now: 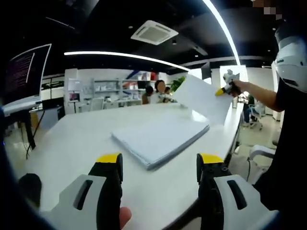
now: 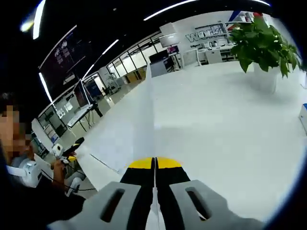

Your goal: Grasp the top corner of one sheet in the document stack and pull a single sheet out from the document stack, separating that one sheet from the rest and lifting it clear until the single sheet is fully removed from the stack

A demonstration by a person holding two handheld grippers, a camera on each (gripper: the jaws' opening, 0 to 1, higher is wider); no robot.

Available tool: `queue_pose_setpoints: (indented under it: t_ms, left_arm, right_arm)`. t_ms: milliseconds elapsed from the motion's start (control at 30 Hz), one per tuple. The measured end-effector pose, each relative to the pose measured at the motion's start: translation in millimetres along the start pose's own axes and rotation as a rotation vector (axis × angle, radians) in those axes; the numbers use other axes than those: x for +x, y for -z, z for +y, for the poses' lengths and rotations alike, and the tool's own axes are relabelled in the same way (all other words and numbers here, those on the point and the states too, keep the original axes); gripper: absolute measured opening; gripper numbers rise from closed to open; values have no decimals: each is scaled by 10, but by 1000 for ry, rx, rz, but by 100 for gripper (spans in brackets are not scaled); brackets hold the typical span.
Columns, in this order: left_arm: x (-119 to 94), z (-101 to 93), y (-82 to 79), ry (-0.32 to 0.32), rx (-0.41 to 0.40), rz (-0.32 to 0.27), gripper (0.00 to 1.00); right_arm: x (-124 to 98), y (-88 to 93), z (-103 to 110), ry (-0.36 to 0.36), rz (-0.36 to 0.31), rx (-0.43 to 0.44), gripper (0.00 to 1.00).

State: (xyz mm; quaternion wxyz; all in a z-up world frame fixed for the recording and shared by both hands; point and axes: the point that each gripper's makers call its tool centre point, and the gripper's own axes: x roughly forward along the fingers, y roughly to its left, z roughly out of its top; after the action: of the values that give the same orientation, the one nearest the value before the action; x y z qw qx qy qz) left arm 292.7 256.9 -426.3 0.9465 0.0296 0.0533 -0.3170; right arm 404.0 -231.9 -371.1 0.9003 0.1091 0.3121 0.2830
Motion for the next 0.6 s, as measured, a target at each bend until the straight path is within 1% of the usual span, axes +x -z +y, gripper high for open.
queue_pose_setpoints:
  t_ms: [33, 67, 100, 133, 167, 233, 300, 367, 400, 533, 600]
  left_arm:
    - [5, 6, 6, -1, -3, 0, 62]
    - [16, 10, 10, -1, -8, 0, 61]
    - [39, 18, 23, -4, -10, 7, 61]
    - [52, 17, 30, -5, -6, 14, 61]
    - [62, 5, 25, 1, 2, 18, 61]
    - [78, -21, -9, 23, 2, 12, 61]
    - [86, -26, -35, 31, 0, 6, 61]
    - [93, -21, -51, 33, 5, 4, 61]
    - [96, -15, -53, 31, 8, 5, 61]
    - [104, -6, -63, 29, -4, -2, 61]
    - [120, -15, -48, 34, -3, 3, 61]
  right_arm:
    - [8, 37, -76, 29, 20, -16, 2]
    - [24, 64, -240, 82, 45, -52, 2]
    - [40, 94, -340, 118, 65, -73, 2]
    - [68, 145, -453, 141, 96, -64, 2]
    - [89, 172, -506, 142, 110, -41, 2]
    - [137, 199, -594, 134, 117, -7, 2]
    - [166, 225, -631, 140, 121, -6, 2]
    - [182, 259, -699, 166, 127, -1, 2]
    - [199, 308, -636, 175, 126, 1, 2]
    - [243, 397, -617, 191, 136, -4, 2]
    - [261, 461, -569, 199, 154, -7, 2]
